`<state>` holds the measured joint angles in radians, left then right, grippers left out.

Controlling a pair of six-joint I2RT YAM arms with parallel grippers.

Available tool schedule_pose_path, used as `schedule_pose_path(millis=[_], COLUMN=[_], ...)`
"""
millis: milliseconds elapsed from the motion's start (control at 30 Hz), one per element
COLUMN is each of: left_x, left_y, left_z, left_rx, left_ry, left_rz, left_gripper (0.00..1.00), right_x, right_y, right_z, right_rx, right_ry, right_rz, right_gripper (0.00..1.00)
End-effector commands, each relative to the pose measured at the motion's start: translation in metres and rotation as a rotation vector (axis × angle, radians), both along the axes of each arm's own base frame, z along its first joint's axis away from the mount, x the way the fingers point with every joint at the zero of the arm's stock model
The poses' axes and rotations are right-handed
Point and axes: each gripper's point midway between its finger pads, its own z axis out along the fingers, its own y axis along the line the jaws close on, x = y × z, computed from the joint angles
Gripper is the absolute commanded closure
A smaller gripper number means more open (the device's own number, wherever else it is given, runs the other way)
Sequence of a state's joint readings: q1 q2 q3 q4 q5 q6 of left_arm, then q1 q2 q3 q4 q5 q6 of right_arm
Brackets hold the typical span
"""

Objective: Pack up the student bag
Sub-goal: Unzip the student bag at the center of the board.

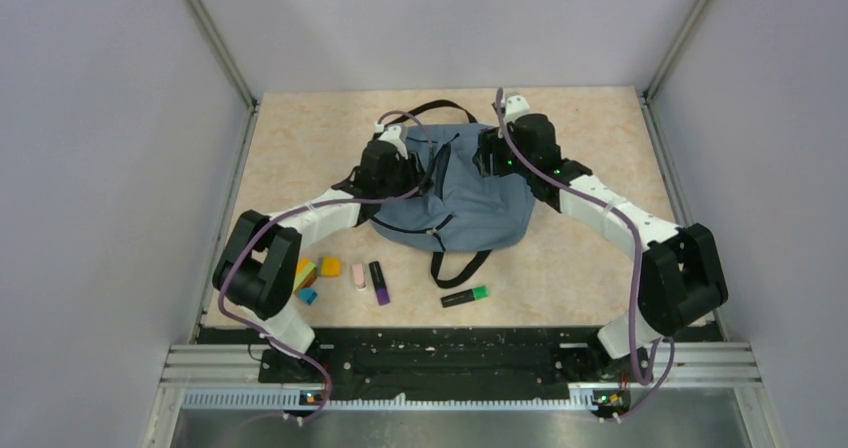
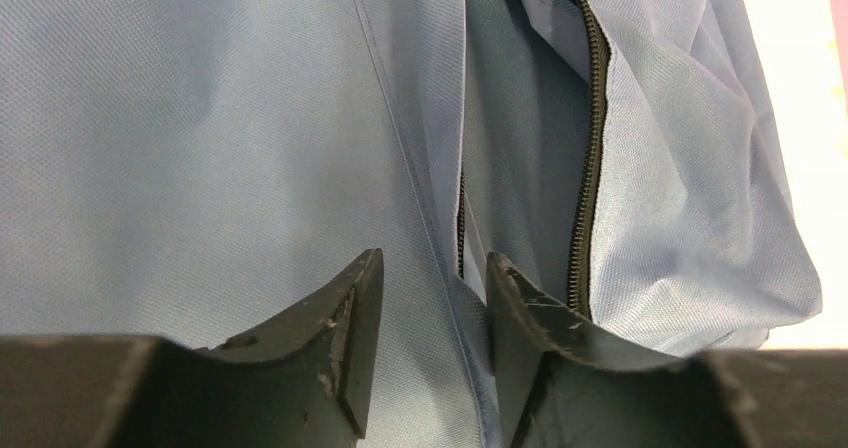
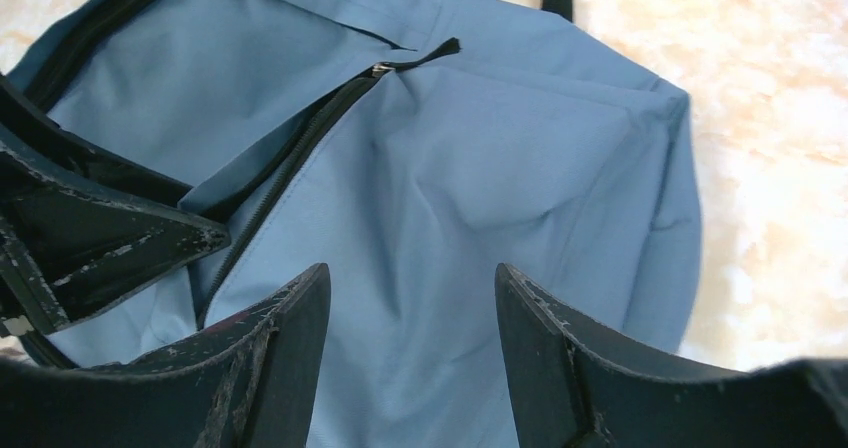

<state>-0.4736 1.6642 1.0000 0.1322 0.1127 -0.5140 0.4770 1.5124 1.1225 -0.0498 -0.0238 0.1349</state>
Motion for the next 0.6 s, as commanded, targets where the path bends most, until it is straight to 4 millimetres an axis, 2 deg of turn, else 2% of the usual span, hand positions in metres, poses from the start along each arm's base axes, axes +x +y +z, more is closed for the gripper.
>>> schedule_pose_path(millis=[0,267,500,567], left_x=[0.000,-0.002,-0.006,-0.006], left_y=[0.005,-0.006,-0.011,-0.012], left_z=[0.008,0.006,0.005,0.005], left_rx=[-0.020,-0.077,-0.117,-0.126], left_ry=[-0.023,-0.012,-0.016,-0.015], left_rz=[0.010,-0.028,-0.045,-0.047], left_gripper=[0.59,0.88,1.00,1.00], right_x=[0.004,0.005,0.008,0.012], right_y=[0.022,0.053,0.090,0.098], right_z=[0.015,0.003,-0.010,-0.015], right_rx=[0.002,-0.049,-0.071,-0.080], right_ry=[-0.029,-0.027,-0.011,-0.005], right_rz=[0.001,-0.026,0.012,0.009], right_gripper=[0.40,0.39,0.39,0.38])
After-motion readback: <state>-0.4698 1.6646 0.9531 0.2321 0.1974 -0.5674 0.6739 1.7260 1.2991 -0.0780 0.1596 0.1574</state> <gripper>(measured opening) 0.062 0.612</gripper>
